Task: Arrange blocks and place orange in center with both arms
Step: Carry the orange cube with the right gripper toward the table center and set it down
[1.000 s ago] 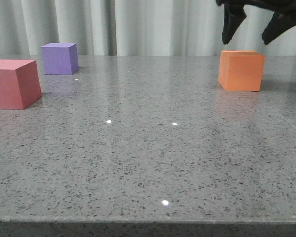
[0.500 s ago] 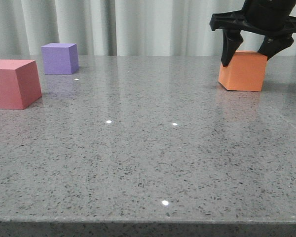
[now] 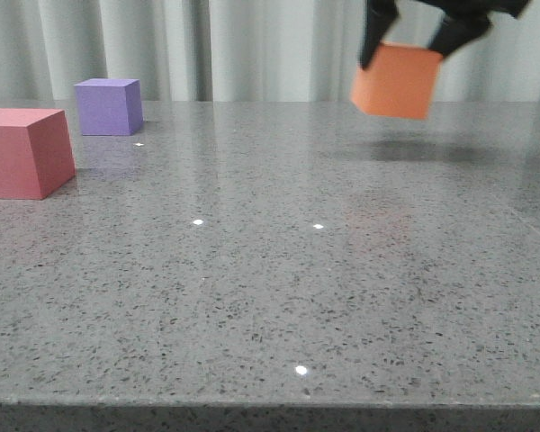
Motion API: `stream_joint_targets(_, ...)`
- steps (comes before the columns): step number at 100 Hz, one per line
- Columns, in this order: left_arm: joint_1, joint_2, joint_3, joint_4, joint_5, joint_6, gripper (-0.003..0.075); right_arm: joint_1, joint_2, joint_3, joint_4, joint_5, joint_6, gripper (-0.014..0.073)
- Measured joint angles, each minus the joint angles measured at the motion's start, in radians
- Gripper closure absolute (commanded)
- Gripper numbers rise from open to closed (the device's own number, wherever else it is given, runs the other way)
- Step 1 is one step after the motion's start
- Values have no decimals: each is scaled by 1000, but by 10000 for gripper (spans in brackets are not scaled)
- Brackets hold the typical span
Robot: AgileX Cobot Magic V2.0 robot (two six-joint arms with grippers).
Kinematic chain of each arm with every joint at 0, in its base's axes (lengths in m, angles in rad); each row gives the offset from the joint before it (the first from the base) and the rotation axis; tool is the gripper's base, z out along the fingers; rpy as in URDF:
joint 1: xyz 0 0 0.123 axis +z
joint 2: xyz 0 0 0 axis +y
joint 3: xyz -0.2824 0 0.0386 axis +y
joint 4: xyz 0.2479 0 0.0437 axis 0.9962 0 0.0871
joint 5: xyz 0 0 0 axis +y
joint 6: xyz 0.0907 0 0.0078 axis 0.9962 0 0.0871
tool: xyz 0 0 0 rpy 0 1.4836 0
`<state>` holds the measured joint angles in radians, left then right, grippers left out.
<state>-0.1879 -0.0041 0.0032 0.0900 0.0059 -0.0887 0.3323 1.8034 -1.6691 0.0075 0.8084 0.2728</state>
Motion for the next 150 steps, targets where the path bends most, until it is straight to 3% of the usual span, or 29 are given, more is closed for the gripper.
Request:
stream_joint_targets(58, 0, 0, 0, 0, 0, 0, 741, 294, 366, -532, -192, 175, 298, 293)
stream_joint_targets(103, 0, 0, 0, 0, 0, 0, 741, 316, 452, -579, -216, 208, 366, 291)
stream_joint_targets(112, 0, 0, 0, 0, 0, 0, 741, 316, 452, -581, -218, 208, 366, 232)
stream_joint_targets(132, 0, 0, 0, 0, 0, 0, 741, 316, 452, -581, -218, 208, 370, -34)
stream_joint_targets(150, 0, 0, 0, 0, 0, 0, 741, 316, 452, -581, -218, 208, 370, -18)
